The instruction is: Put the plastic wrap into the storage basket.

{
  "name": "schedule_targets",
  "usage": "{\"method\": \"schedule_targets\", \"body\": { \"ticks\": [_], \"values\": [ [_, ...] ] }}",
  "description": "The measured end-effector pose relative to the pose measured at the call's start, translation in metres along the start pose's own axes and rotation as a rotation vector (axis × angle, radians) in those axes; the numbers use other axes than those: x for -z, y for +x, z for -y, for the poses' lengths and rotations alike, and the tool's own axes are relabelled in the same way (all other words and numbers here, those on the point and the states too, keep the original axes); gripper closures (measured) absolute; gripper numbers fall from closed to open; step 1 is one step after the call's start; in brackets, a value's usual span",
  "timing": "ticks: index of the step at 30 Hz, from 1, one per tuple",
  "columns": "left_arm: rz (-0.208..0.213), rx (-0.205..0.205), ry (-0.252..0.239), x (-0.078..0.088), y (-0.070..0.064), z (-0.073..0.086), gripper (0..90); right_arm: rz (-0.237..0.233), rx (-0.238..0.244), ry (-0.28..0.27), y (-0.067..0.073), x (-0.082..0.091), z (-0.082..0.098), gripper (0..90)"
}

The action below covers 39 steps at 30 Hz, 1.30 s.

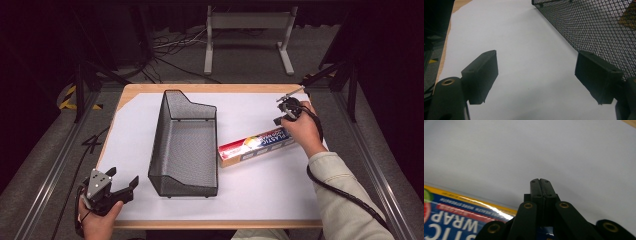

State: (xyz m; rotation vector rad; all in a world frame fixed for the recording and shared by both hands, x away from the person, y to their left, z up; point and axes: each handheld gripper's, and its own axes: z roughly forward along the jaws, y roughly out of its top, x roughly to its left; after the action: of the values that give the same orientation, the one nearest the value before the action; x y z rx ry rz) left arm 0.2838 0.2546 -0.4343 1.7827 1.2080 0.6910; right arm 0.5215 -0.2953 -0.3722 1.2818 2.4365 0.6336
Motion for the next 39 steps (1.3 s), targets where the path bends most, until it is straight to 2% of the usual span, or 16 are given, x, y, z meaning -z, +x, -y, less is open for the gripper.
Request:
{"method": "schedule_targets", "body": {
  "ticks": [3,8,10,14,16,19,22,25,26,29,31,33,34,39],
  "values": [
    [-0.009,0.003,-0.004,0.004,0.001,0.002,19.4,0.027,-0.002,0.044,-0.008,-0.006,-0.002,90.0],
    [-0.019,0.018,-0.008,0.008,0.004,0.005,19.4,0.043,-0.022,0.065,-0.019,-0.012,-0.004,90.0],
    [-0.024,0.018,-0.004,0.01,0.004,0.007,19.4,0.067,-0.018,0.079,-0.021,-0.016,-0.003,90.0],
    [-0.029,0.028,-0.01,0.011,0.006,0.008,19.3,0.07,-0.041,0.122,-0.027,-0.025,0.001,90.0],
    [-0.028,0.028,-0.009,0.011,0.006,0.008,19.3,0.06,-0.06,0.144,-0.03,-0.028,0.004,90.0],
    [-0.023,0.023,-0.007,0.011,0.005,0.007,19.3,0.036,-0.097,0.143,-0.033,-0.027,0.006,90.0],
    [-0.023,0.016,-0.008,0.01,0.005,0.006,19.3,0.045,-0.088,0.173,-0.032,-0.026,0.008,90.0],
    [-0.016,0.018,-0.011,0.008,0.005,0.005,19.2,0.037,-0.083,0.261,-0.032,-0.029,0.013,90.0],
    [-0.013,0.014,-0.013,0.008,0.005,0.004,19.3,0.024,-0.101,0.252,-0.033,-0.027,0.015,90.0],
    [-0.006,0.016,-0.015,0.004,0.004,0.002,19.3,0.001,-0.114,0.24,-0.033,-0.02,0.021,90.0],
    [0.001,0.013,-0.014,0.0,0.004,0.0,19.3,0.001,-0.102,0.276,-0.031,-0.015,0.027,90.0],
    [0.004,0.015,-0.011,-0.002,0.003,-0.002,19.2,-0.003,-0.095,0.281,-0.03,-0.014,0.03,90.0],
    [0.01,0.007,-0.012,-0.004,0.001,-0.004,19.2,-0.019,-0.111,0.289,-0.031,-0.011,0.037,90.0],
    [0.013,-0.006,-0.024,-0.008,-0.001,-0.009,19.2,-0.038,-0.131,0.331,-0.029,-0.005,0.048,90.0]
  ]
}}
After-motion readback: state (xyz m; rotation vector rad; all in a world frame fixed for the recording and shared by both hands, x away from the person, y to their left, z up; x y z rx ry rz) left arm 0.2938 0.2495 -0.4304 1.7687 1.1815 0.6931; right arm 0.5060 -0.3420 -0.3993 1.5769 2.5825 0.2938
